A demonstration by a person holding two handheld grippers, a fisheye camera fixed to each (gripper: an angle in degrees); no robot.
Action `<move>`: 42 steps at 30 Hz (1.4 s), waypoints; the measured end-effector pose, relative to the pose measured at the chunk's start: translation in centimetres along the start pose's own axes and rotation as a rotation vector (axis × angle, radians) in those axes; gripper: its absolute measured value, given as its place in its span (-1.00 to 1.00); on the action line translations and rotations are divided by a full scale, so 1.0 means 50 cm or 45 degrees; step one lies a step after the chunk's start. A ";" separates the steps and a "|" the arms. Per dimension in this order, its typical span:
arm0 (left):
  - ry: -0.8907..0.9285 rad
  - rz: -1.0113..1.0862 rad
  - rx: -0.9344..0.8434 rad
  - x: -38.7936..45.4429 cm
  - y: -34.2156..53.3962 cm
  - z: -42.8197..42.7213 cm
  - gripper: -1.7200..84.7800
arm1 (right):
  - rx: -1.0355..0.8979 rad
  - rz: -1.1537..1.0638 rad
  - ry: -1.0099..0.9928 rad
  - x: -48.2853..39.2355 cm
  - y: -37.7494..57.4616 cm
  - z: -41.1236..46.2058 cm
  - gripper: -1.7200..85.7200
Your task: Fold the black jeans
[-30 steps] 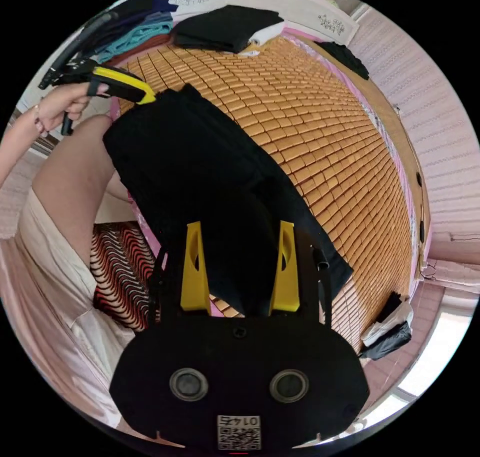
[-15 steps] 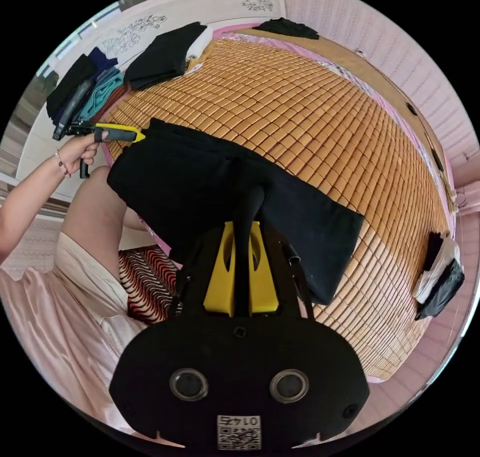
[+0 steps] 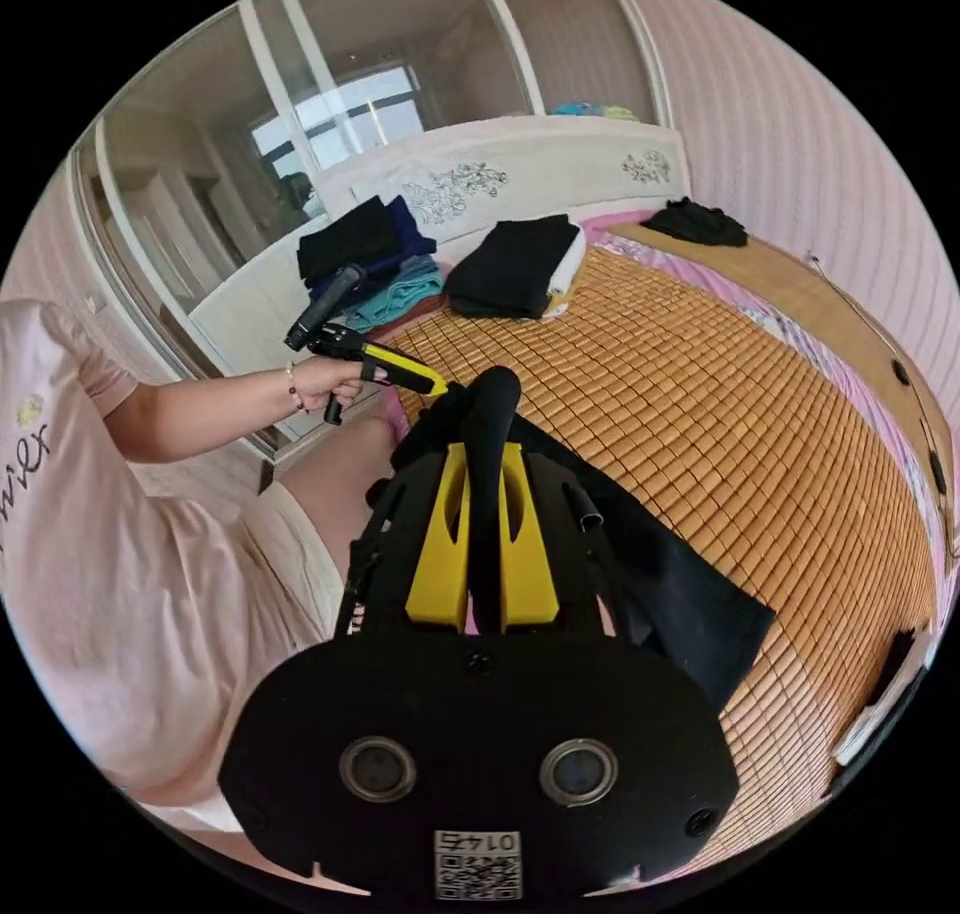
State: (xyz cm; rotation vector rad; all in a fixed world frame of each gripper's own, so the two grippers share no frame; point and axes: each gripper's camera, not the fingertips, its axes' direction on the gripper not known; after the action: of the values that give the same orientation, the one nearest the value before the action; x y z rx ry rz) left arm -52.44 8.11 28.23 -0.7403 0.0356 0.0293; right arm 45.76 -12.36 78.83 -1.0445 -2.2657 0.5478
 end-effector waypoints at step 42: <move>0.055 -0.026 -0.064 -0.063 0.085 0.021 -0.98 | -0.239 0.720 -0.680 0.493 0.488 0.367 -0.91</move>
State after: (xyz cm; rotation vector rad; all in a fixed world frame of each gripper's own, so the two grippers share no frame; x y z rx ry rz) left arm -55.75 11.92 26.29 -0.7914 0.0686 -0.0050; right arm 34.16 19.57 59.22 -1.8363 -2.4875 0.9482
